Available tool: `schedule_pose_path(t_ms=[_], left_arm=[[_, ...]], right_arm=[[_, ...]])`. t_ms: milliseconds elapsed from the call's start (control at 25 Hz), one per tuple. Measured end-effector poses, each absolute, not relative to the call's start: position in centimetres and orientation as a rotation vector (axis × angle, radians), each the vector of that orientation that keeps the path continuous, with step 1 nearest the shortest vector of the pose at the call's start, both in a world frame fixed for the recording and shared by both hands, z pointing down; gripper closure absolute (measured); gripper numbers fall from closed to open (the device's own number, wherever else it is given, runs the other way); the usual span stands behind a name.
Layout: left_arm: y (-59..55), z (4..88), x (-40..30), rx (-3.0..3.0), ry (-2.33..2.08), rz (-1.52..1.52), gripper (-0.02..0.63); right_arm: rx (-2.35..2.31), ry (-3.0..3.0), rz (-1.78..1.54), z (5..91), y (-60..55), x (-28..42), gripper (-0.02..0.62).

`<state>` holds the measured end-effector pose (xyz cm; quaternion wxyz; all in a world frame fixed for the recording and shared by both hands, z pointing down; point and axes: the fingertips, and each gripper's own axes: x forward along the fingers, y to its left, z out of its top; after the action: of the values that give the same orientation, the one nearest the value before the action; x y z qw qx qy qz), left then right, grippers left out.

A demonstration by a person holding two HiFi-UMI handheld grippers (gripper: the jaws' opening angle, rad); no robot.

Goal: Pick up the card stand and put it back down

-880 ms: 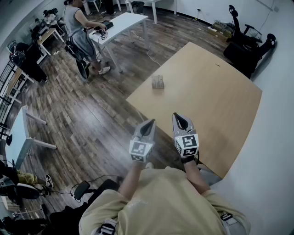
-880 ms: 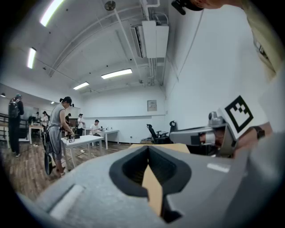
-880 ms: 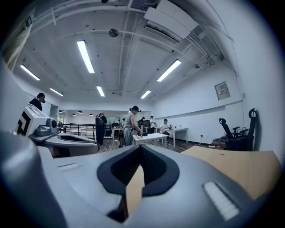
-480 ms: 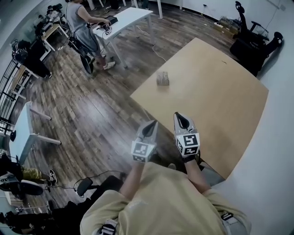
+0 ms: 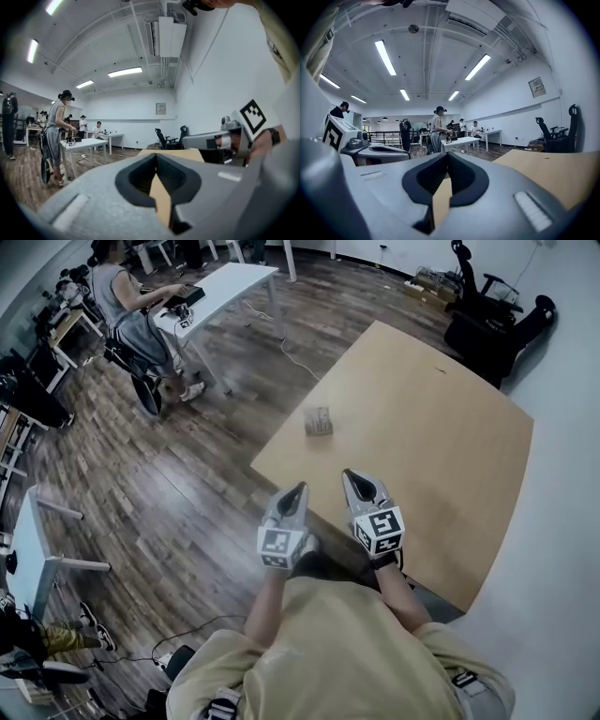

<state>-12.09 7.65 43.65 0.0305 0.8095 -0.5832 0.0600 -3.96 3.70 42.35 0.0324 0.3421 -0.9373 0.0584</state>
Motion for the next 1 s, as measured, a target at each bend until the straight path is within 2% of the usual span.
schedule_pose_path(t_ms=[360, 720, 1000], left_arm=[[-1.8, 44.4, -18.9, 2.540, -1.646, 0.166, 0.604], [-7.7, 50.9, -24.4, 2.589, -1.379, 0.271, 0.603], [-11.6, 55.9, -26.8, 2.602, -1.282, 0.401, 0.530]], right_arm=[[1.125, -2.819, 0.163, 42.2, -5.5, -11.0, 0.591], [1.148, -2.683, 0.258, 47.7, -9.9, -15.8, 0.591], [1.142, -2.614, 0.383, 52.4, -11.6, -15.8, 0.591]])
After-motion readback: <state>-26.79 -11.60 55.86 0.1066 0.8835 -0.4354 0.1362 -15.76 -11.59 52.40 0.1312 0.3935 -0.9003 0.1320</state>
